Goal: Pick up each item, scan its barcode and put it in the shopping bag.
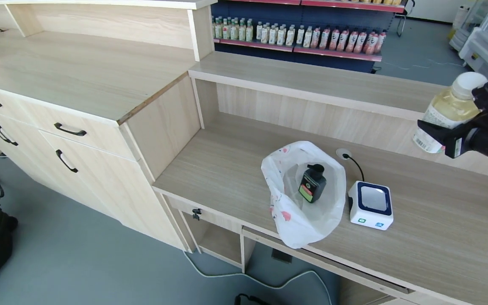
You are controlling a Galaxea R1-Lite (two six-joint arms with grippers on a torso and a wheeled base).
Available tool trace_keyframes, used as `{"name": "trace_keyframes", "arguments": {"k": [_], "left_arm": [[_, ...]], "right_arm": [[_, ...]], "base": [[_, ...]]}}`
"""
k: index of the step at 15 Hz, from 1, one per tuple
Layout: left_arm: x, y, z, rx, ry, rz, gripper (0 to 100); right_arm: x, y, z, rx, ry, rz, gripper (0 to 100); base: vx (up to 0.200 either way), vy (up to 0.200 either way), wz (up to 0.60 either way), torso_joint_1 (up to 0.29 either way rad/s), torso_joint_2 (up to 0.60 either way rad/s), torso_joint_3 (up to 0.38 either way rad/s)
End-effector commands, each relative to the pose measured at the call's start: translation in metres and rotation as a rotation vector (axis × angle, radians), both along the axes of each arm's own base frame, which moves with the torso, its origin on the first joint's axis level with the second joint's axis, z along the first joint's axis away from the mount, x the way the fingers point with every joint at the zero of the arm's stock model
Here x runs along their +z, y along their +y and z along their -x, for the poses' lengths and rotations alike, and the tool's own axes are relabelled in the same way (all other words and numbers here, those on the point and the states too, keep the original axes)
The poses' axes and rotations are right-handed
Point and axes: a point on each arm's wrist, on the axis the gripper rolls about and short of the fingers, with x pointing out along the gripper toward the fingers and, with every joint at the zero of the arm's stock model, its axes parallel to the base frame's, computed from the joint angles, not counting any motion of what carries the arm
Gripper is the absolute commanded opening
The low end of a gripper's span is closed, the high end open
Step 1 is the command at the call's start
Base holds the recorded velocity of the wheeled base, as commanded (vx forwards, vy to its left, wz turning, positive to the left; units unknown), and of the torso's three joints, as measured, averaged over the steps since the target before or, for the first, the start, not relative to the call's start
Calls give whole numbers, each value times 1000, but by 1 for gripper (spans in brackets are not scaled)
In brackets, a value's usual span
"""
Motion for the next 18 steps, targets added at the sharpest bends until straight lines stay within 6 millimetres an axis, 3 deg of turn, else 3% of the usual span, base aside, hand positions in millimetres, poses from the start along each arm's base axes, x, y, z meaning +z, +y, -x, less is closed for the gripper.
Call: {"name": "trace_keyframes", "arguments": {"k": [1, 6, 10, 14, 18], "left_arm": [[0, 0, 0, 0, -1, 0, 100], [0, 0, 0, 0, -1, 0, 100], [0, 0, 0, 0, -1, 0, 100], [0, 0, 0, 0, -1, 0, 100], [0, 0, 0, -1, -1, 0, 100]], "right_arm": [[-6, 17, -9, 69, 30, -47, 0], [-41, 65, -32, 232, 226, -285, 0], [-54, 98, -32, 368, 263, -287, 0], [-82, 114, -23, 455, 297, -250, 0], [-109, 116, -16, 471, 312, -204, 0]], "base": [[0, 0, 0, 0, 0, 0], [0, 0, 0, 0, 0, 0], [0, 0, 0, 0, 0, 0], [0, 0, 0, 0, 0, 0], [0, 0, 0, 0, 0, 0]]}}
